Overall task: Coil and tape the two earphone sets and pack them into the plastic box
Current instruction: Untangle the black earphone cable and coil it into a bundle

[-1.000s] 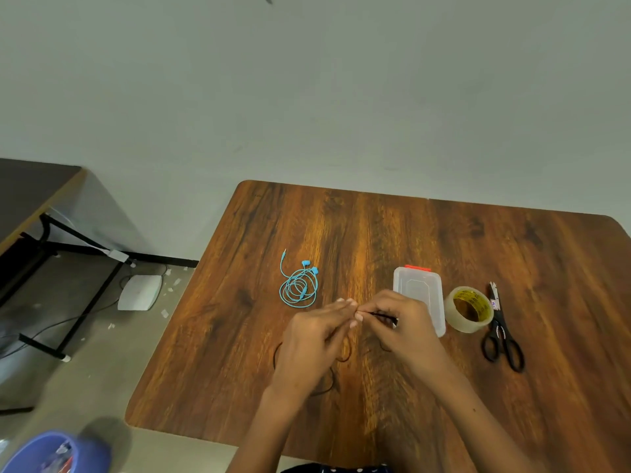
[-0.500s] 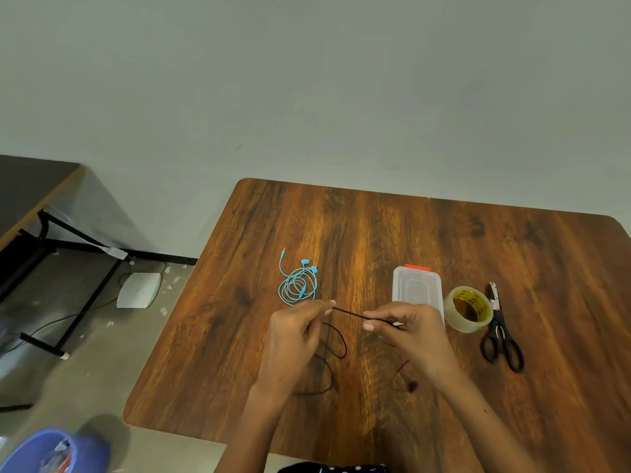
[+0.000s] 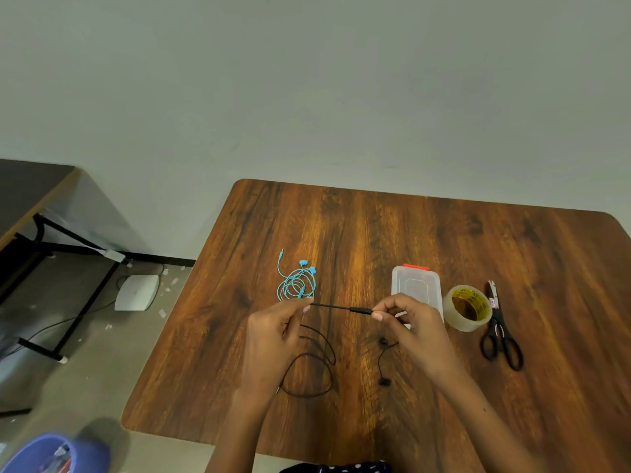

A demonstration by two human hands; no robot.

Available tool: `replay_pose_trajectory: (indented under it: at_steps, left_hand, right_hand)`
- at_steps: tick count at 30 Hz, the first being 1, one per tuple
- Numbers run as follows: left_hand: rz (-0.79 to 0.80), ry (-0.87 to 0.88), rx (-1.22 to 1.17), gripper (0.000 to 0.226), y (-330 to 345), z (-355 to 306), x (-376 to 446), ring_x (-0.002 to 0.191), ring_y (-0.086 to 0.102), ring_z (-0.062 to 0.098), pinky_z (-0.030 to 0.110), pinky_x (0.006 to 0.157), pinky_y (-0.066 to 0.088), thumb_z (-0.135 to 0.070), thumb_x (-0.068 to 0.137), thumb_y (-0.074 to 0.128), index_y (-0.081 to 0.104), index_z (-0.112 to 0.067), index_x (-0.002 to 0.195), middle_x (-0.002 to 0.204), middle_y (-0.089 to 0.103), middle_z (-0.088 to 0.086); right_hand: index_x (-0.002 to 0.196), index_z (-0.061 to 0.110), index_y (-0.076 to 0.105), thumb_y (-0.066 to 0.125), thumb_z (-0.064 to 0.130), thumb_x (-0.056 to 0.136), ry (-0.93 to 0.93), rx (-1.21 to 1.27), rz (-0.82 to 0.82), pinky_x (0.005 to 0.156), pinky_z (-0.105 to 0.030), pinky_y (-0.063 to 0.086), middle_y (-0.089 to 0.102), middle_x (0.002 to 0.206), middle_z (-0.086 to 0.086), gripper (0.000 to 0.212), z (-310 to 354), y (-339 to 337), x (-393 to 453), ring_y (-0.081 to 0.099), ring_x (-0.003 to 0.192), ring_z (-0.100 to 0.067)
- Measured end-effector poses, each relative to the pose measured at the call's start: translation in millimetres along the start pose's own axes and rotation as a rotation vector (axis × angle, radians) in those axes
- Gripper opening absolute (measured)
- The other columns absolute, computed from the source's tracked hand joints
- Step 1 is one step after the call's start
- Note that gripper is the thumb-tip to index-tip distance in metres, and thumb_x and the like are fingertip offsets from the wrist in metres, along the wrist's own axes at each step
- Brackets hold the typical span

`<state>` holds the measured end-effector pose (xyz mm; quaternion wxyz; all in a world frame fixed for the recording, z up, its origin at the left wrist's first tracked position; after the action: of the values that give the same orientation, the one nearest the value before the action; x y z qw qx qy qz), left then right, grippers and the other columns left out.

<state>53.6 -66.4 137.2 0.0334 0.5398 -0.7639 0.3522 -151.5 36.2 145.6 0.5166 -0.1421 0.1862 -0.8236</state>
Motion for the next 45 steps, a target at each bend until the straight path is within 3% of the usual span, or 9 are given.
replay_pose_trajectory:
  at_steps: [4, 10, 14, 18, 24, 31, 36, 39, 45]
  left_hand:
    - [0.049, -0.003, 0.04, 0.034, 2, 0, 0, 0.093, 0.068, 0.002, 0.026, 0.076, 0.058, 0.004, 0.079, 0.072, 0.072, -0.012, 0.109, 0.105, 0.07, -0.01]
    - [0.229, 0.06, 0.088, 0.046, 16, -22, 5, 0.127, 0.052, 0.012, 0.035, 0.106, 0.042, -0.009, 0.08, 0.063, 0.062, -0.013, 0.126, 0.129, 0.061, -0.002]
    - [0.286, 0.112, 0.033, 0.025, 30, -34, 6, 0.111, 0.064, 0.015, 0.036, 0.093, 0.052, -0.015, 0.088, 0.063, 0.071, -0.012, 0.112, 0.111, 0.071, 0.0]
    - [0.297, 0.105, -0.018, 0.017, 30, -29, 9, 0.086, 0.066, 0.006, 0.024, 0.073, 0.052, -0.01, 0.088, 0.065, 0.074, -0.012, 0.102, 0.094, 0.071, -0.003]
    - [0.361, 0.128, 0.021, 0.022, 32, -28, 12, 0.083, 0.06, 0.003, 0.009, 0.071, 0.041, -0.002, 0.087, 0.062, 0.073, -0.014, 0.103, 0.092, 0.066, -0.003]
    - [0.401, 0.145, 0.065, 0.023, 30, -28, 15, 0.079, 0.062, 0.012, 0.014, 0.069, 0.04, -0.003, 0.085, 0.061, 0.073, -0.01, 0.103, 0.088, 0.065, 0.002]
    - [0.399, 0.14, 0.072, 0.026, 28, -26, 17, 0.079, 0.062, 0.011, 0.011, 0.07, 0.039, -0.001, 0.085, 0.06, 0.073, -0.011, 0.104, 0.088, 0.065, 0.001]
    - [0.399, 0.132, 0.049, 0.027, 28, -23, 17, 0.08, 0.061, 0.007, 0.009, 0.07, 0.039, 0.002, 0.085, 0.062, 0.073, -0.012, 0.105, 0.089, 0.065, -0.001]
    - [0.354, 0.103, 0.01, 0.028, 26, -17, 17, 0.08, 0.058, -0.004, 0.005, 0.072, 0.038, 0.003, 0.083, 0.065, 0.074, -0.015, 0.103, 0.09, 0.066, -0.006]
  right_hand:
    - [0.084, 0.018, 0.065, 0.065, 0.011, 0.087, -0.033, -0.063, 0.007, 0.068, -0.007, 0.043, 0.066, 0.083, 0.006, 0.008, 2, 3, 2, 0.058, 0.083, 0.0]
    - [0.084, 0.02, 0.062, 0.064, 0.011, 0.088, -0.082, -0.166, 0.064, 0.065, -0.012, 0.043, 0.062, 0.082, 0.007, 0.01, 7, 14, 0, 0.056, 0.08, -0.003]
    - [0.085, 0.017, 0.064, 0.065, 0.014, 0.087, -0.11, -0.145, 0.089, 0.071, -0.026, 0.05, 0.065, 0.083, 0.004, 0.004, 15, 19, 0, 0.06, 0.08, -0.006]
    - [0.083, 0.018, 0.071, 0.071, 0.016, 0.082, -0.064, -0.037, 0.06, 0.069, -0.022, 0.053, 0.07, 0.08, 0.007, 0.002, 18, 17, 0, 0.065, 0.079, -0.005]
    - [0.081, 0.021, 0.076, 0.075, 0.018, 0.077, -0.073, -0.069, 0.035, 0.065, -0.01, 0.047, 0.069, 0.079, 0.011, 0.005, 15, 12, 2, 0.063, 0.079, 0.001]
    - [0.078, 0.024, 0.078, 0.08, 0.026, 0.072, -0.125, -0.167, 0.055, 0.069, -0.03, 0.056, 0.071, 0.076, 0.011, 0.007, 15, 9, 7, 0.066, 0.075, -0.004]
    - [0.077, 0.029, 0.074, 0.079, 0.024, 0.074, -0.088, -0.132, 0.172, 0.069, -0.024, 0.055, 0.071, 0.075, 0.013, 0.007, 14, 9, 12, 0.066, 0.075, -0.002]
    - [0.083, 0.02, 0.075, 0.075, 0.016, 0.079, -0.119, -0.154, 0.266, 0.069, -0.017, 0.051, 0.068, 0.076, 0.014, 0.006, 14, 9, 18, 0.065, 0.076, -0.002]
    - [0.095, 0.014, 0.072, 0.065, 0.014, 0.088, -0.191, -0.213, 0.359, 0.072, -0.028, 0.05, 0.063, 0.086, 0.007, 0.01, 12, 14, 20, 0.061, 0.082, -0.009]
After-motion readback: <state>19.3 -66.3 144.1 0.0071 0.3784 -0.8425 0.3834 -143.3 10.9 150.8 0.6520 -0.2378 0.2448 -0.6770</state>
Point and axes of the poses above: each hand's wrist, its own x-axis towards the middle knuckle, its own y-axis out of the palm, z = x × y, the point moved 2 cm from there along x, towards the middle knuckle
